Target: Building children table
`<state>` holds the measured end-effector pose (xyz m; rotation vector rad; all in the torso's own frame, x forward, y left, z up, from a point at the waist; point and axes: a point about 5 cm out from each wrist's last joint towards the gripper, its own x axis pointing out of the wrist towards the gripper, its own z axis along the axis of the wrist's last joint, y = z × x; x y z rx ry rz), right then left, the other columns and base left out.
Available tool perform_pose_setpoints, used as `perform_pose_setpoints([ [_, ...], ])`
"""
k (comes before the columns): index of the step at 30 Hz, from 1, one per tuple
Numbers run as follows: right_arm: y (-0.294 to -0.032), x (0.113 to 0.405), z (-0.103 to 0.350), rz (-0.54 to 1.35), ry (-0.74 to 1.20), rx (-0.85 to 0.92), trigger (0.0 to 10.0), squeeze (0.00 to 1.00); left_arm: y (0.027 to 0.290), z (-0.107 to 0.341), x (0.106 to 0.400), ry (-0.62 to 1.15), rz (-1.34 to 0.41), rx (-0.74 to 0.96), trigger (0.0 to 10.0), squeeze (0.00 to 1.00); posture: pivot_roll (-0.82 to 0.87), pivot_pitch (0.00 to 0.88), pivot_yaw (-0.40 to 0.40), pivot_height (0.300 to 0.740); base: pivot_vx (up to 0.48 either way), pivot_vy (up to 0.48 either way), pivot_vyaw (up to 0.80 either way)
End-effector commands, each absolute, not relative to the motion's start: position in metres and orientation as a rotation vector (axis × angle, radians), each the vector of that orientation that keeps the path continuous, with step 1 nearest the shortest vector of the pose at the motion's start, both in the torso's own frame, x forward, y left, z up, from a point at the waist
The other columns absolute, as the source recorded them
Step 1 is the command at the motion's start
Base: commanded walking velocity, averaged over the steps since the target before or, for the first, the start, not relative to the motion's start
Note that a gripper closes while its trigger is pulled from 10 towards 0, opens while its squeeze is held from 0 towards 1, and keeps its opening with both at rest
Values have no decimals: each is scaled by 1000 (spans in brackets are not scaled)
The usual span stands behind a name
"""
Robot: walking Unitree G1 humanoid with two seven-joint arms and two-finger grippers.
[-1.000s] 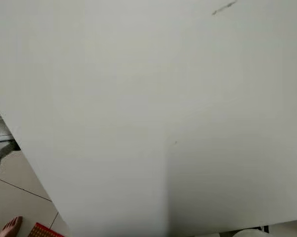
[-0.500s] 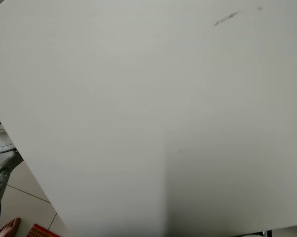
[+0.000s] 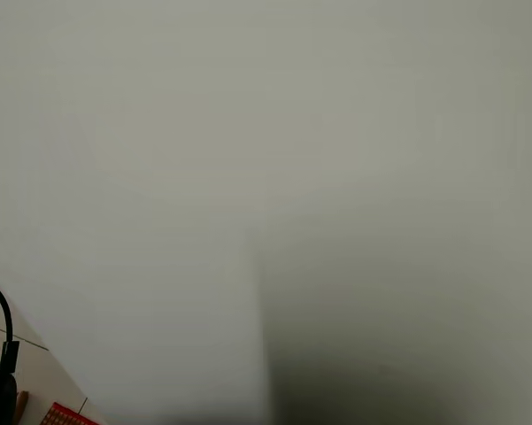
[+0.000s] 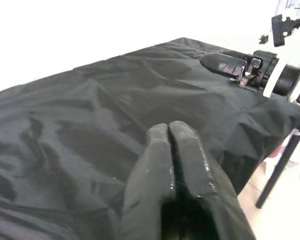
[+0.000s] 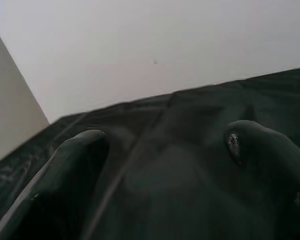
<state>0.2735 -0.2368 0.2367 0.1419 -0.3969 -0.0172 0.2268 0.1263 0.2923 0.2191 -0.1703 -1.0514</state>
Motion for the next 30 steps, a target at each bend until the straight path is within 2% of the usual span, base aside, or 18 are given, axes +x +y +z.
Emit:
perform_pose_setpoints([
  [1, -225, 265, 233, 55, -380, 81, 10000, 0, 126, 298, 223, -200, -1065, 239, 10000, 0, 90, 151, 38, 740, 0, 0, 0],
  [9, -210, 247, 219, 186, -301, 42, 10000, 0, 122, 299, 223, -178, -1092, 227, 10000, 0, 80, 157, 45, 740, 0, 0, 0],
  [14, -186, 214, 192, 431, -166, -57, 10000, 0, 120, 307, 224, -168, -1097, 204, 10000, 0, 74, 159, 45, 740, 0, 0, 0],
  [16, -185, 209, 187, 450, -151, -72, 10000, 0, 120, 307, 225, -168, -1091, 198, 10000, 0, 71, 158, 45, 740, 0, 0, 0],
  [19, -185, 202, 180, 413, -143, -48, 10000, 0, 121, 303, 227, -162, -1065, 175, 10000, 0, 68, 157, 45, 740, 0, 0, 0],
  [24, -191, 198, 169, 232, -190, 20, 10000, 0, 122, 288, 229, -132, -1002, 110, 10000, 0, 55, 151, 43, 740, 0, 0, 0],
  [30, -187, 195, 160, 166, -191, 28, 10000, 0, 125, 277, 232, -119, -912, 70, 10000, 0, 56, 147, 39, 740, 0, 0, 0],
])
